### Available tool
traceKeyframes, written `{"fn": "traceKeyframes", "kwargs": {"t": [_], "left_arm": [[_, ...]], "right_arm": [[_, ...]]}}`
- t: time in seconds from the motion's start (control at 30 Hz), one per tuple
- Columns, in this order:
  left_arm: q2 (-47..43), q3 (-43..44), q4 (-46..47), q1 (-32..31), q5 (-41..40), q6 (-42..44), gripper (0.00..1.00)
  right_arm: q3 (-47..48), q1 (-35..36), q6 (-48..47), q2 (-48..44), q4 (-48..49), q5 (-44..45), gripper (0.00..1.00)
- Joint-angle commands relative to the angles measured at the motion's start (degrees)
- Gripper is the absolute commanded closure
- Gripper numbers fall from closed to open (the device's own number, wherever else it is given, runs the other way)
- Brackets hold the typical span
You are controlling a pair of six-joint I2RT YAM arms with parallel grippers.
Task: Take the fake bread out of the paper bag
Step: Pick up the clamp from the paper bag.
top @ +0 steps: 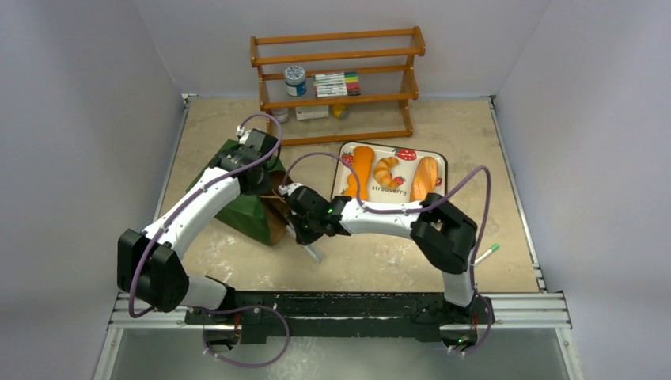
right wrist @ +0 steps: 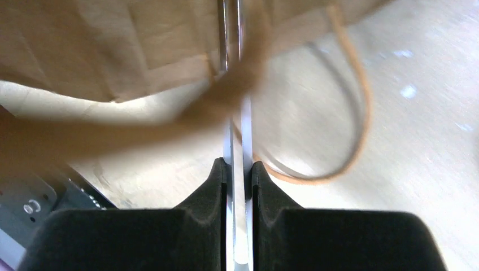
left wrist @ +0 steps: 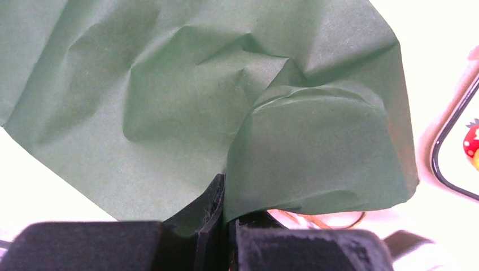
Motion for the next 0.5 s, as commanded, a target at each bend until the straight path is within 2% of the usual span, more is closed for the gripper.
{"fn": "traceKeyframes", "kwargs": {"t": [0.0, 0.23, 0.47], "left_arm": [[-2.5, 2.3, -1.1, -0.3, 2.0, -1.4, 1.00], [-2.1, 1.3, 1.8, -0.2, 3.3, -2.6, 1.00], [-2.1, 1.1, 3.1, -0.2, 6.7, -2.0, 1.00]], "right_arm": [[-3.7, -1.8, 3.1, -8.7, -2.6, 2.8, 1.00], [-9.2, -1.7, 4.9, -18.0, -5.2, 5.8, 1.00], [-7.5, -1.4, 4.4, -17.7, -4.8, 2.3, 1.00]]}}
